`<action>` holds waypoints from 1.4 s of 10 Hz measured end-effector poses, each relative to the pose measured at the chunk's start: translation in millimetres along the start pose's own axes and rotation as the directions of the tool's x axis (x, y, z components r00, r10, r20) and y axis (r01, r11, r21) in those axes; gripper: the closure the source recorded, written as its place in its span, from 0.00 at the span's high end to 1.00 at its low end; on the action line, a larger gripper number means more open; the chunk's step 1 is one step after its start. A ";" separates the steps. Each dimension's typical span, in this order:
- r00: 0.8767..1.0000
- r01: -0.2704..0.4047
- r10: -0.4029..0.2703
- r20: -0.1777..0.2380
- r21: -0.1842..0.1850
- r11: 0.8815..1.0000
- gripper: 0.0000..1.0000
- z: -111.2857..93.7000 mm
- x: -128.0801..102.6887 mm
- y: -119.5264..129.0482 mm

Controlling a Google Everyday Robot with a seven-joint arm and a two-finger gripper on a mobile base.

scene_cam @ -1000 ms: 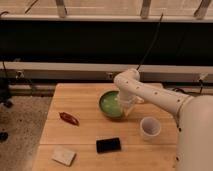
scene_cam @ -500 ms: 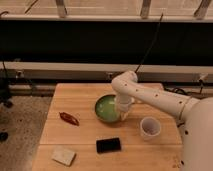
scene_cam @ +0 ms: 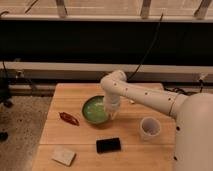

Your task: Drag the ceramic bowl in a circle

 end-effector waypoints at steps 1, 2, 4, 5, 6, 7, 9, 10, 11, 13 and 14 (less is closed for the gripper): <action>1.000 0.015 -0.015 -0.002 0.007 1.000 0.14 -0.9 3.7 -6.9; 0.999 0.043 -0.043 -0.009 0.022 0.999 0.14 -2.0 13.2 -25.9; 0.997 0.068 -0.067 -0.022 0.036 0.997 0.14 -3.6 28.8 -47.7; 0.997 0.068 -0.067 -0.030 0.039 0.997 0.14 -4.7 43.2 -55.8; 0.997 0.063 -0.061 -0.039 0.046 0.997 0.14 -6.5 56.4 -62.5; 0.998 0.055 -0.053 -0.046 0.052 0.997 0.14 -8.2 67.9 -67.0; 0.998 0.015 -0.012 -0.056 0.052 0.999 0.14 -10.4 91.2 -61.0; 0.998 -0.015 0.018 -0.059 0.052 0.999 0.14 -11.6 100.8 -53.1; 0.997 -0.045 0.048 -0.058 0.052 0.998 0.14 -11.4 107.7 -45.9; 0.993 -0.107 0.109 -0.050 0.047 0.993 0.14 -11.2 118.1 -25.7; 0.989 -0.141 0.143 -0.044 0.043 0.989 0.14 -10.3 120.8 -12.2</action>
